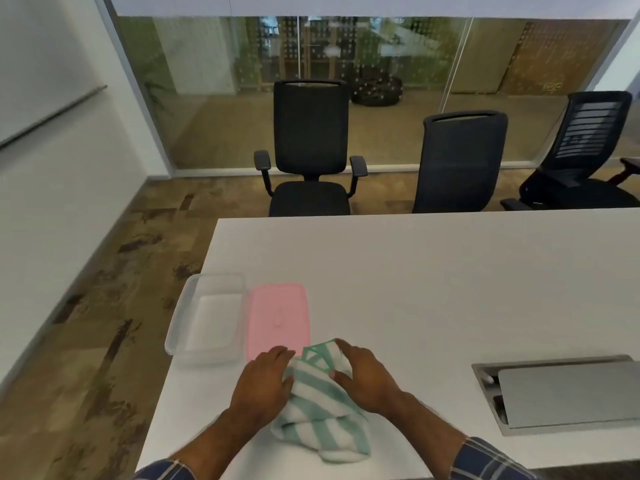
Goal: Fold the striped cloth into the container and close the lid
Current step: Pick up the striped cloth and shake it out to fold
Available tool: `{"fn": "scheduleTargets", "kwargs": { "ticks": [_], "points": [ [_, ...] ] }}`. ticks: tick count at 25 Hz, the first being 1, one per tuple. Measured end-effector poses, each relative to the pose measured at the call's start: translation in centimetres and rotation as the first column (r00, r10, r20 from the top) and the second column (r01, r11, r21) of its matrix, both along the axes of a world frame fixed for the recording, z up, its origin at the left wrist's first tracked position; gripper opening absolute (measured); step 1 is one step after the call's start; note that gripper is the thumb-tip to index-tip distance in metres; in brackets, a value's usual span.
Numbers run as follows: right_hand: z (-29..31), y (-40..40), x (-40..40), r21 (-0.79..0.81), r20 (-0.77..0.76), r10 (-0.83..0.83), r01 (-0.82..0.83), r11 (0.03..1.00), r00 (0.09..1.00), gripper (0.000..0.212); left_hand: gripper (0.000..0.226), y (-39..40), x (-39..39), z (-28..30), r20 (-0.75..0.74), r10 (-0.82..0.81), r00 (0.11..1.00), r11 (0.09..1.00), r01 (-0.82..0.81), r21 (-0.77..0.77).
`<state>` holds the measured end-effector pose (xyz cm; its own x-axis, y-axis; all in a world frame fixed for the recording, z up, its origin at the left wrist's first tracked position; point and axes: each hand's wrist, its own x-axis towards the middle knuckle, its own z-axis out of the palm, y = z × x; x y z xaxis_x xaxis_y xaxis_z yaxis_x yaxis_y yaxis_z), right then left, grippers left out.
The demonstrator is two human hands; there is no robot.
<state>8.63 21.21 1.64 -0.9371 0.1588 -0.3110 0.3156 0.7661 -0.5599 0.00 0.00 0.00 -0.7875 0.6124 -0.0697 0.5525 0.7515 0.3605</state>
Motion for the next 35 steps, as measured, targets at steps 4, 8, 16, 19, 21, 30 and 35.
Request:
{"fn": "scheduleTargets", "kwargs": {
  "ticks": [4, 8, 16, 19, 21, 30, 35],
  "points": [
    [-1.3, -1.2, 0.4, -0.051, 0.071, -0.016, 0.019, 0.999, 0.997, 0.058, 0.052, 0.4, 1.2, -0.9, 0.101, 0.037, 0.994, 0.998, -0.031, -0.057],
    [-2.2, -2.0, 0.3, -0.056, 0.131, -0.021, 0.029, 0.998, 0.991, 0.058, 0.053, 0.6, 1.4, -1.4, 0.137, 0.057, 0.989, 0.995, -0.045, -0.088],
    [-3.6, -1.7, 0.3, -0.094, 0.238, -0.057, 0.082, 0.992, 0.97, 0.067, 0.043, 0.0, 1.8, -1.9, 0.174, 0.069, 0.982, 0.996, -0.058, -0.069],
    [-3.8, -1.6, 0.0, -0.058, 0.265, -0.022, 0.039, 0.998, 0.964, 0.04, 0.037, -0.2, 2.1, -2.0, 0.193, 0.061, 0.979, 0.997, -0.052, -0.052],
    [-3.8, -1.5, -0.1, -0.05, 0.233, -0.041, 0.054, 0.997, 0.972, 0.029, 0.034, -0.3, 2.3, -2.0, 0.214, 0.057, 0.975, 0.998, -0.051, -0.034],
    [-2.6, -1.4, -0.8, -0.073, 0.19, 0.013, 0.001, 0.997, 0.982, 0.031, 0.03, -0.2, 2.6, -1.0, 0.213, 0.111, 0.971, 0.984, -0.137, 0.112],
    [4.5, -1.2, -2.8, -0.315, 0.01, 0.198, -0.185, 0.931, 0.98, 0.007, 0.036, 1.1, 1.1, 4.0, 0.122, -0.007, 0.993, 0.887, -0.05, 0.46]
  ]
}}
